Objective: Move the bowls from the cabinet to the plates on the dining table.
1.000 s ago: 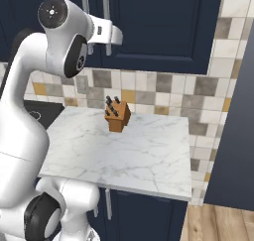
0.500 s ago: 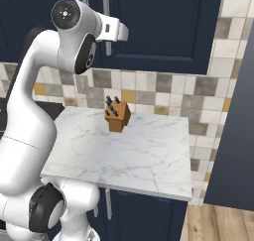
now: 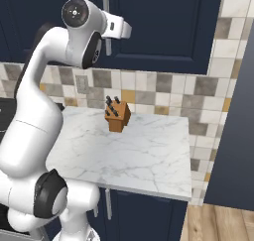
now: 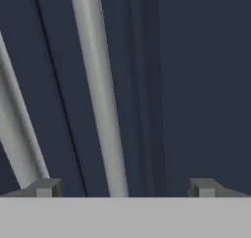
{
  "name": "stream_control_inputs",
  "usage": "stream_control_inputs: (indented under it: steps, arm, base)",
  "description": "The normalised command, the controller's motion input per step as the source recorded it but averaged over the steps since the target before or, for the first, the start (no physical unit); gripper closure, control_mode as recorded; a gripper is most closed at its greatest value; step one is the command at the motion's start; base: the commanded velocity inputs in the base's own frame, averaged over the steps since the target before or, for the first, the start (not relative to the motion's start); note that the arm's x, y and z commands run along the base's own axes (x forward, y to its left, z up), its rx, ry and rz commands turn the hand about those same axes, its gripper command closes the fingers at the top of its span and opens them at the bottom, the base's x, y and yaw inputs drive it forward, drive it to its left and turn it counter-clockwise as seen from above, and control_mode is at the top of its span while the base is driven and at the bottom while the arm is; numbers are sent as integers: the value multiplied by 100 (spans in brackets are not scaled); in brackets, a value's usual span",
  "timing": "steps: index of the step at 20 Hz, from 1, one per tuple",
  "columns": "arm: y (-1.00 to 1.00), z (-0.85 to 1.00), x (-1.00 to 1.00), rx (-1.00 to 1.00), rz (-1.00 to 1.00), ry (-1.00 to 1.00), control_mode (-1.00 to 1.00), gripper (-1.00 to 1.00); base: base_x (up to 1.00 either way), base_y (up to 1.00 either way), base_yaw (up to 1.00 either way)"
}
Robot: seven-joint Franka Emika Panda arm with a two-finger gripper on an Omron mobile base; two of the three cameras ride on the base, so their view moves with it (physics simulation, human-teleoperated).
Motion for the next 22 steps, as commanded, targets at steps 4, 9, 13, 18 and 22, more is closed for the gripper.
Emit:
stream_control_inputs:
  steps: [4,9,13,18,22]
  arm:
    - [0,0,38,3,0,0,-100,-100]
    - [0,0,37,3,1,0,-100,-100]
    - [0,0,35,1,2,0,-100,-100]
    - [0,0,32,0,2,0,-100,-100]
    - [0,-4,28,0,1,0,-100,-100]
  base:
    - [0,0,0]
    - [0,0,0]
    - [0,0,0]
    - [0,0,0]
    - [0,0,0]
